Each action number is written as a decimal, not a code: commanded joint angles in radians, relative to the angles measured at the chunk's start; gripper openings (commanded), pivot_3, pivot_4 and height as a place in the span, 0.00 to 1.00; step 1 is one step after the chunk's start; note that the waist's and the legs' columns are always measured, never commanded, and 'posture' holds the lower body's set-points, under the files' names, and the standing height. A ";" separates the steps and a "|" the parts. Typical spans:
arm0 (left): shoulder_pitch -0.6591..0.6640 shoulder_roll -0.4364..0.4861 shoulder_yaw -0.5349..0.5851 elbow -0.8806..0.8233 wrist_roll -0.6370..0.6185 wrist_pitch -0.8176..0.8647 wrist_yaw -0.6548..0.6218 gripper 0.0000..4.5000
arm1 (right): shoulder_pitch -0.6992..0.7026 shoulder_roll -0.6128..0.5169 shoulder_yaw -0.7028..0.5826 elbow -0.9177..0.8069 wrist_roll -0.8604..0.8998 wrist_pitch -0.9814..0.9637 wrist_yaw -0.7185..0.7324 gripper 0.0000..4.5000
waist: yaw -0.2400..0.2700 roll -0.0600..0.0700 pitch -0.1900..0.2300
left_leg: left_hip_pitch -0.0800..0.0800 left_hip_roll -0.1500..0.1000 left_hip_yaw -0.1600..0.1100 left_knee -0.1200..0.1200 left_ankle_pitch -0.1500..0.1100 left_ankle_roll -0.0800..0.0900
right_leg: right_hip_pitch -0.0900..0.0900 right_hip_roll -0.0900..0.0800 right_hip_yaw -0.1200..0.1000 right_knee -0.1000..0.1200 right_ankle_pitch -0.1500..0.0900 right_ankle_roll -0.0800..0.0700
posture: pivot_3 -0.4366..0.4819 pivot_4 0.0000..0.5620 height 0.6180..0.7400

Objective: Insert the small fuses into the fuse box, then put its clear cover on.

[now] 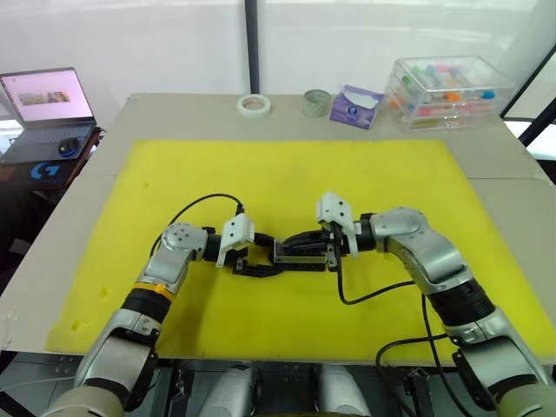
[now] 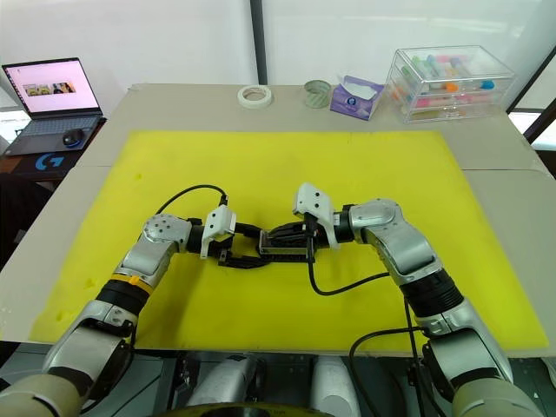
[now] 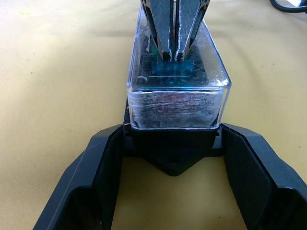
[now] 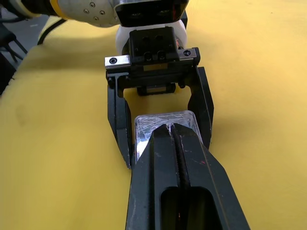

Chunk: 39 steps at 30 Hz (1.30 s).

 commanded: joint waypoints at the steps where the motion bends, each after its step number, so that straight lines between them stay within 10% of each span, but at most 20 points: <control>1: -0.001 0.012 0.014 -0.009 -0.002 -0.010 0.002 0.61 | -0.012 -0.014 -0.035 -0.061 0.046 0.062 0.011 0.01 | 0.000 0.000 0.000 | 0.000 0.000 0.000 0.000 0.000 0.000 | 0.000 0.000 0.000 0.000 0.000 0.000 | 0.48 0.27 1.00; 19: -0.028 0.010 0.026 0.030 -0.008 0.000 0.004 0.61 | -0.014 -0.220 -0.251 -0.284 0.174 0.125 0.005 0.01 | 0.002 0.001 0.001 | -0.002 0.000 0.000 0.000 0.000 0.000 | -0.002 -0.001 0.000 0.000 0.000 0.000 | 0.48 0.27 1.00; 24: -0.038 0.015 0.031 0.028 -0.018 0.006 -0.004 0.99 | -0.001 -0.228 -0.247 -0.270 0.151 0.095 0.002 0.00 | 0.003 0.001 0.001 | -0.002 0.000 0.000 0.000 0.000 0.000 | -0.002 -0.001 0.000 0.000 0.000 0.000 | 0.48 0.27 1.00; 33: 0.015 0.133 0.102 -0.086 -0.082 0.085 -0.031 0.99 | 0.011 -0.279 -0.291 -0.247 0.156 0.053 0.027 0.00 | 0.001 0.001 0.002 | -0.002 0.000 0.001 -0.001 0.000 0.000 | -0.003 -0.001 0.001 0.000 0.000 0.000 | 0.48 0.27 1.00; 39: 0.064 0.285 0.239 -0.250 -0.175 0.230 -0.012 1.00 | 0.127 -0.352 -0.389 -0.257 0.151 -0.010 0.030 0.35 | 0.004 0.001 0.002 | -0.003 0.000 0.001 -0.001 0.000 0.000 | -0.003 -0.001 0.000 0.000 0.000 0.000 | 0.48 0.27 1.00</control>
